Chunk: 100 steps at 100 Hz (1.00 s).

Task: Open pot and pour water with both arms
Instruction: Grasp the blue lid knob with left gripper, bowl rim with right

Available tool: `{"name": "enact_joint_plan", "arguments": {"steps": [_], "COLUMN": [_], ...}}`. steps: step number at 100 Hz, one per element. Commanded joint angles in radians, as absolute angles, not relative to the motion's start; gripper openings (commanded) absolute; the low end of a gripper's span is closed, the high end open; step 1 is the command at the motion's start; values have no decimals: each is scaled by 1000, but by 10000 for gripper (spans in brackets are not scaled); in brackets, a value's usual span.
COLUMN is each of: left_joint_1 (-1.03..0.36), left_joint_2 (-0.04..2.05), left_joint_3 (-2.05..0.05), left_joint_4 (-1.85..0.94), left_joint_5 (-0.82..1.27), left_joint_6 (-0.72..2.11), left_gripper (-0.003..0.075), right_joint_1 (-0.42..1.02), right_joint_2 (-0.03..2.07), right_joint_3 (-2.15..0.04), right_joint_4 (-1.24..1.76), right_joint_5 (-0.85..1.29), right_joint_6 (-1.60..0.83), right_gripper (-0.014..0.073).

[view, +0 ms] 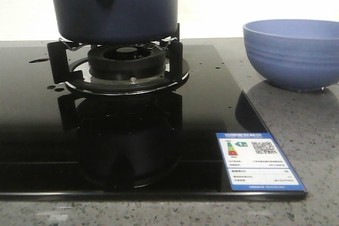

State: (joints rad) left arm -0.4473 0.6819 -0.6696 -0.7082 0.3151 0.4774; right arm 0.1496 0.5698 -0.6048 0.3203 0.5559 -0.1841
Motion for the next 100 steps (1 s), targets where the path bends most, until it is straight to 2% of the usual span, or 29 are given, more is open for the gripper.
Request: {"name": "enact_joint_plan", "arguments": {"steps": [1,22,41,58,100], "left_joint_1": [-500,-570,-571,-571,-569], "left_joint_2": [760,959,1133,1264,1378], "left_joint_3": [-729,-826,-952,-1043,-1116], "left_joint_4": [-741,-715,-706,-706,-706], "left_joint_5": [174,60,22,10,-89], "left_joint_6": [514,561,567,576,579], "left_gripper": [431,434,510,519,517], "right_joint_1": [151,151,151,151,151], "right_joint_2": [581,581,581,581,581], "right_joint_3": [-641,-641,-641,-641,-641], "right_joint_4": [326,326,326,326,326], "right_joint_5": [479,479,479,479,479], "right_joint_6": [-196,-196,-196,-196,-196], "right_gripper": [585,585,585,585,585]}}
